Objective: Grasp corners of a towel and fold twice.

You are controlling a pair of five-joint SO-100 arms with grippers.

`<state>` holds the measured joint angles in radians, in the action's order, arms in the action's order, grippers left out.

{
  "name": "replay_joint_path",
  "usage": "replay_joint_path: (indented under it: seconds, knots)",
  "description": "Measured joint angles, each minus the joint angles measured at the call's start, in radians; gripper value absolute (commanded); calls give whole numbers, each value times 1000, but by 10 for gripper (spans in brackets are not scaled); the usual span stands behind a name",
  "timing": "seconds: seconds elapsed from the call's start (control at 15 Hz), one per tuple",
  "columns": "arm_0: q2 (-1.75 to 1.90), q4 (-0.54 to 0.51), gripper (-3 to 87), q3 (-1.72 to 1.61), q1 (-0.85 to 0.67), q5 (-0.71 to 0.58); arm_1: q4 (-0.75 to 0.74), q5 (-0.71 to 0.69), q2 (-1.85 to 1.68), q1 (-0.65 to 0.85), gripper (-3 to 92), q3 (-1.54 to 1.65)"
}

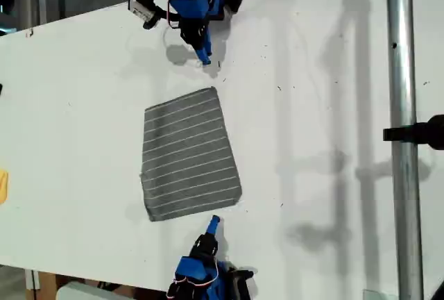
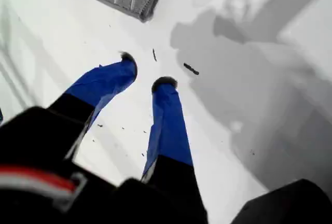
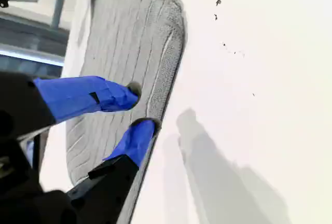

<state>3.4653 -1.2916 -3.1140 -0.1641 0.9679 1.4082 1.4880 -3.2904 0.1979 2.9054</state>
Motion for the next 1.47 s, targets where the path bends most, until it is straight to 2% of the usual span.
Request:
replay_joint_path:
  seconds: [0.07, 0.13, 0.2, 0.27, 0.33, 0.4, 0.87, 1.13, 1.27, 1.47]
  knots:
    - [-3, 9, -29, 2, 0, 12, -8, -18, 12, -3, -3, -3]
    - [-104, 120, -29, 57, 3, 130, -118, -64, 92, -55, -3, -32]
    - [-176, 233, -29, 75, 3, 376, -239, -77, 124, -57, -3, -40]
    - [-198, 273, -29, 77, 0, 635, -281, -81, 127, -49, -3, -40]
    - [-215, 287, -29, 77, -5, 792, -295, -87, 146, -57, -3, -41]
    - [-221, 295, -29, 77, -5, 847, -304, -91, 161, -58, -3, -41]
    - [-387, 377, -29, 135, 6, 885, -417, -161, 448, -58, -3, -190]
    - [-483, 387, -29, 206, 18, 885, -407, -235, 543, -32, 9, -272]
    - [-555, 394, -27, 255, 37, 885, -370, -298, 598, -21, 162, -339]
    - [-686, 388, 1, 367, 83, 888, -307, -407, 770, -9, 253, -485]
